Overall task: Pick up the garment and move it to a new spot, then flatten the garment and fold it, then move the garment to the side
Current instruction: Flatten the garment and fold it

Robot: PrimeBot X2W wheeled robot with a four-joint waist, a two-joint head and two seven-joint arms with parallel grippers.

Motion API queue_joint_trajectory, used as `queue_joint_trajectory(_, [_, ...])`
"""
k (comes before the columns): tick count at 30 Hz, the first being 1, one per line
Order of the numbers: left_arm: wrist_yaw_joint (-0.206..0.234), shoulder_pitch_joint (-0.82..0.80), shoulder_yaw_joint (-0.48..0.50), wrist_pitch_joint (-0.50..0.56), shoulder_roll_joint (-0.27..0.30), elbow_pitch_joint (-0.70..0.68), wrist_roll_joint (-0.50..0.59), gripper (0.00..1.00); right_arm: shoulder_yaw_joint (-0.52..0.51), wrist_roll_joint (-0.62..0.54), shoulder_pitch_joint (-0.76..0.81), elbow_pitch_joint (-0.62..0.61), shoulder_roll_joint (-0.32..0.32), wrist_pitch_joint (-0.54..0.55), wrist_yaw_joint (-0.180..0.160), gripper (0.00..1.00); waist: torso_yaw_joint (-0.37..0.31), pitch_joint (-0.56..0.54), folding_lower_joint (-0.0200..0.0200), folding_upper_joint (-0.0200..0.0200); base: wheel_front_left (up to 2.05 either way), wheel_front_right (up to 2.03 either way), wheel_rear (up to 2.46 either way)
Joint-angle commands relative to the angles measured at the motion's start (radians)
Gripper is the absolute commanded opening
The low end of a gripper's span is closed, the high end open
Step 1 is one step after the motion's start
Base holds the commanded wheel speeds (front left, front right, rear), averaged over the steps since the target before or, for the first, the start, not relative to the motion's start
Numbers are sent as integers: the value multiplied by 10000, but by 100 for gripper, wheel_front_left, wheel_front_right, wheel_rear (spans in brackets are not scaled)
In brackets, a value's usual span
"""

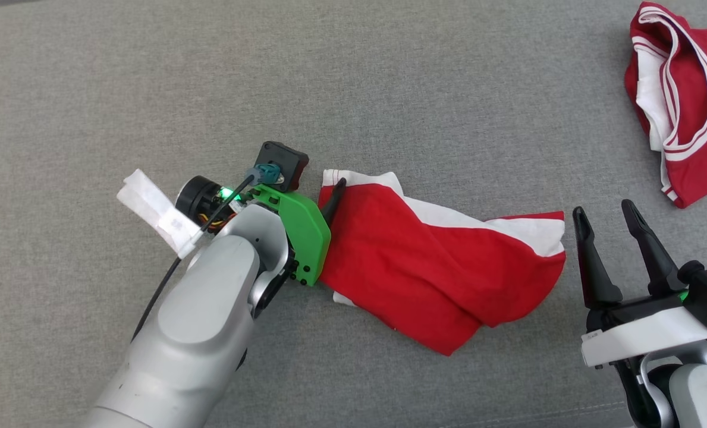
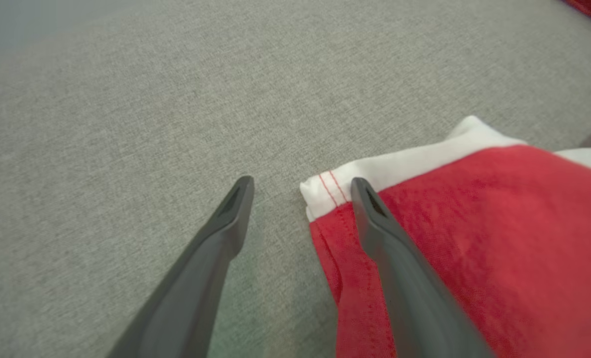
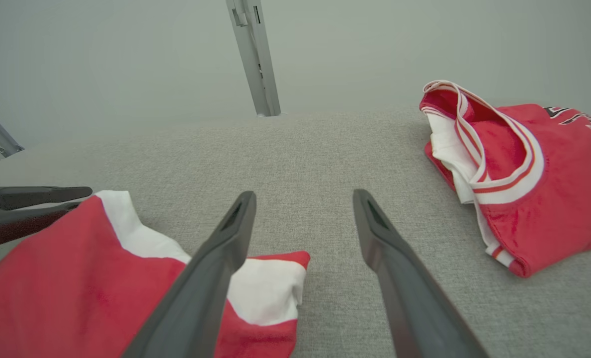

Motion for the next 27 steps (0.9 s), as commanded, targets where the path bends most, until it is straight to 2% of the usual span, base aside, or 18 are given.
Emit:
queue_joint_trajectory(1, [-48,-274,-158,74,23,219,-128,100,-54,50,-96,46,2,-64,-5,100,-131,127,0,-1,0,0,0])
queue_joint_trajectory(2, [-57,-358,-276,162,29,409,-137,100,-65,54,-113,69,-7,-65,-5,100,-145,142,0,-1,0,0,0])
queue_joint_trajectory(4, [-65,-515,-674,320,62,714,-237,85,-99,50,-160,136,-29,-37,-5,100,-177,178,0,-1,0,0,0])
queue_joint_trajectory(5, [-68,-564,-947,402,113,857,-278,59,-110,62,-186,169,-32,-7,-5,100,-192,195,0,-1,0,0,0])
queue_joint_trajectory(8, [-72,-676,-1706,514,256,1165,-375,34,-194,65,-223,326,-112,151,-5,100,-211,239,0,-1,0,0,0])
queue_joint_trajectory(9, [-72,-716,-1989,550,331,1282,-399,5,-172,66,-237,385,-172,226,-5,100,-214,247,0,-1,0,0,0])
queue_joint_trajectory(10, [-73,-726,-2167,551,385,1378,-463,0,-140,61,-253,429,-220,295,-5,100,-215,251,0,-1,0,0,0])
queue_joint_trajectory(17, [-68,-792,-2902,-25,521,1648,-969,0,404,503,-401,816,-819,1547,-5,100,-102,196,0,-1,0,0,0])
queue_joint_trajectory(24, [-44,-896,-3070,-699,470,1909,-1237,0,1027,1032,-620,920,-1210,2390,-5,100,185,126,0,-1,0,0,0])
queue_joint_trajectory(25, [-43,-879,-3070,-820,456,1946,-1295,0,1140,1161,-648,946,-1254,2517,-5,62,211,103,0,-1,0,0,0])
queue_joint_trajectory(26, [-43,-862,-3063,-929,452,1976,-1324,0,1192,1224,-660,968,-1290,2560,-5,40,227,84,0,-1,0,0,0])
queue_joint_trajectory(27, [-43,-848,-3024,-1125,445,1994,-1360,0,1260,1403,-694,986,-1290,2618,-5,0,247,60,0,-1,0,0,0])
